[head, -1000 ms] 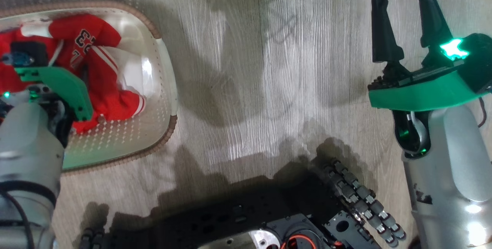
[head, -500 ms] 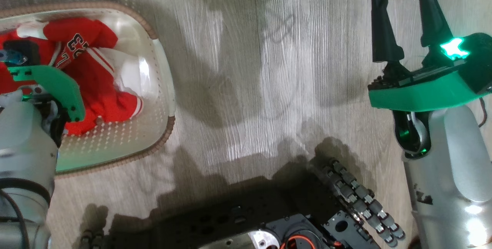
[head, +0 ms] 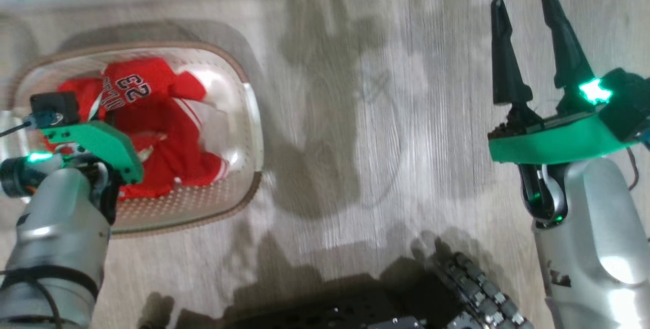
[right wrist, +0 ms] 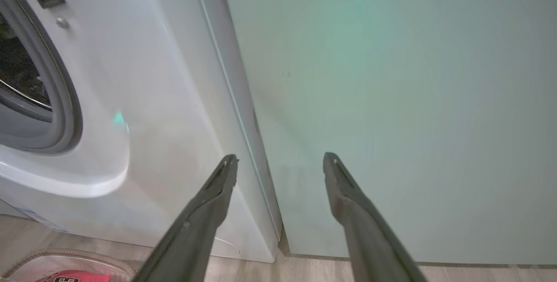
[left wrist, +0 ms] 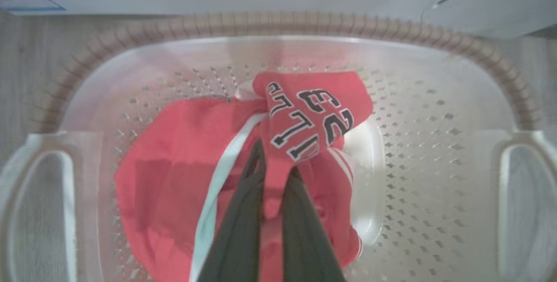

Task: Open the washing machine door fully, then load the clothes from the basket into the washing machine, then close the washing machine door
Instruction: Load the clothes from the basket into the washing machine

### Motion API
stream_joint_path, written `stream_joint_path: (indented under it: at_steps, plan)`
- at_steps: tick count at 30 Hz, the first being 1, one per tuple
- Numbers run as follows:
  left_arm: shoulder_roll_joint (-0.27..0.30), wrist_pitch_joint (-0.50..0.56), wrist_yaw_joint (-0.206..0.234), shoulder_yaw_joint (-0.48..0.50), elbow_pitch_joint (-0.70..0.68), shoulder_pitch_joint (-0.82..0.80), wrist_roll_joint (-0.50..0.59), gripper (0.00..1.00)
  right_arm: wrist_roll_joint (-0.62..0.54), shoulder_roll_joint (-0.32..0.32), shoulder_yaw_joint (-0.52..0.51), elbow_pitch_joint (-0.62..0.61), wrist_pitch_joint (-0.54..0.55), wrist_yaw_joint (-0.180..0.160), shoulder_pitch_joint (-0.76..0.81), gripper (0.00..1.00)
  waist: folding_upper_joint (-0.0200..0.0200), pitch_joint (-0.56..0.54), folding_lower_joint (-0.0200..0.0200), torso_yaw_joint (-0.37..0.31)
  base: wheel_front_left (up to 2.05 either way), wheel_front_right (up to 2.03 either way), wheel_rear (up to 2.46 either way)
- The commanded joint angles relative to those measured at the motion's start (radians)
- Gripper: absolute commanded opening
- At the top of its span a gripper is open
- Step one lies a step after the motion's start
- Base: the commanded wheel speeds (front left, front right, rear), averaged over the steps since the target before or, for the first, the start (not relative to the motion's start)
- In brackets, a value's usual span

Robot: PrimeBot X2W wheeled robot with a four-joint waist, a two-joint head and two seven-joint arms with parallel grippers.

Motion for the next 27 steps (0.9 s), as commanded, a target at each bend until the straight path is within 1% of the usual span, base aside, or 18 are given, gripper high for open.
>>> stream_joint_path:
  at_steps: [1,3,6,10,14,19,27]
  plan:
    - [0.027,-0.014,-0.002,0.029,-0.022,0.031,-0.007,0.0,-0.007,0.001,0.013,-0.027,-0.006,0.0,0.032,1.0,-0.0001,-0.043,0.0001,0.03,0.0,0.0,0.0]
    - [0.021,-0.015,0.005,0.044,-0.097,0.057,-0.01,0.0,-0.011,0.001,0.008,-0.024,-0.006,0.0,0.042,1.0,-0.0001,-0.073,0.0001,0.043,0.0,0.0,0.0]
    - [0.005,-0.016,0.017,0.076,-0.245,0.121,-0.011,0.0,-0.015,0.001,0.001,-0.019,-0.006,0.0,0.061,1.0,-0.0001,-0.122,0.0001,0.064,0.0,0.0,0.0]
    - [-0.017,-0.016,0.031,0.113,-0.44,0.215,0.005,0.0,-0.02,0.001,-0.007,-0.011,-0.006,0.0,0.085,1.0,-0.0001,-0.183,0.0001,0.086,0.0,0.0,0.0]
    - [-0.041,-0.016,0.037,0.14,-0.606,0.294,0.021,0.0,-0.024,0.001,-0.015,-0.002,-0.006,0.0,0.109,1.0,-0.0001,-0.241,0.0001,0.103,0.0,0.0,0.0]
    - [-0.057,-0.016,0.047,0.153,-0.781,0.369,0.042,0.0,-0.028,0.001,-0.022,0.01,-0.006,0.0,0.136,1.0,-0.0001,-0.306,0.0001,0.117,0.0,0.0,0.0]
    - [-0.057,-0.001,0.066,0.149,-0.988,0.466,0.048,0.0,-0.028,0.001,-0.027,0.02,-0.006,0.0,0.179,1.0,-0.0001,-0.401,0.0001,0.12,0.0,0.0,0.0]
